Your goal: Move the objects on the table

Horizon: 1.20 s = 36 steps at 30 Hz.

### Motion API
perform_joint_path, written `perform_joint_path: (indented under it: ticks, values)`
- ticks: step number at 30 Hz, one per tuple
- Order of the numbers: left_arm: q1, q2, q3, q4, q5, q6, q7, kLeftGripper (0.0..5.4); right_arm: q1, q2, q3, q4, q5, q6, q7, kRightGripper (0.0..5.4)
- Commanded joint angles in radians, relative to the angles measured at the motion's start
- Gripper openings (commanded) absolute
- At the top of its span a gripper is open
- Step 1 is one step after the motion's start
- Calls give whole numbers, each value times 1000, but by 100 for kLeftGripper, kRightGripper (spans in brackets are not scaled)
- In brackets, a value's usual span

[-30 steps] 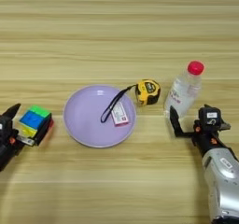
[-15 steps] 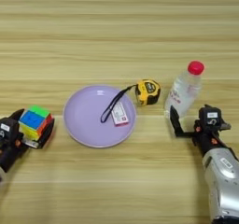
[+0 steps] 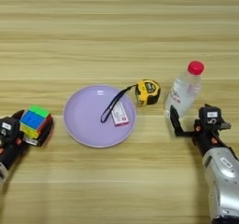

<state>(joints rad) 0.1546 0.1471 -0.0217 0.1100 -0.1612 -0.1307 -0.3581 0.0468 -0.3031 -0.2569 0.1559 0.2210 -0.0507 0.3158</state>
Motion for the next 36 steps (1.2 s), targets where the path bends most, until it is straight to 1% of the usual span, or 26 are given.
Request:
perform_joint_path:
  ticks: [1,10,11,12,13,16,21,28,36]
  values:
    - [-23,-1,4,33,12,-19,3,460,-13,-2,-7,-2,6,8,-5,540]
    - [-31,-2,2,48,11,-30,4,386,-18,-1,-6,1,6,9,-6,540]
    - [-32,-3,3,45,11,-31,5,371,-18,0,-5,1,5,9,-7,540]
    - [-32,-3,3,38,11,-30,7,367,-18,0,-5,0,5,10,-7,540]
    - [-33,-4,3,26,9,-27,10,349,-18,1,-4,0,5,10,-7,540]
    - [-37,-9,-1,-16,6,-19,15,328,-18,1,-4,1,6,9,-6,540]
    - [-59,-14,0,-52,4,1,27,328,-19,3,-2,3,5,8,-6,540]
    - [-109,-33,-16,-114,-2,43,39,328,-14,6,0,-2,5,9,-7,540]
    - [-154,-90,-101,-119,25,69,43,328,-9,10,1,-6,6,11,-7,540]
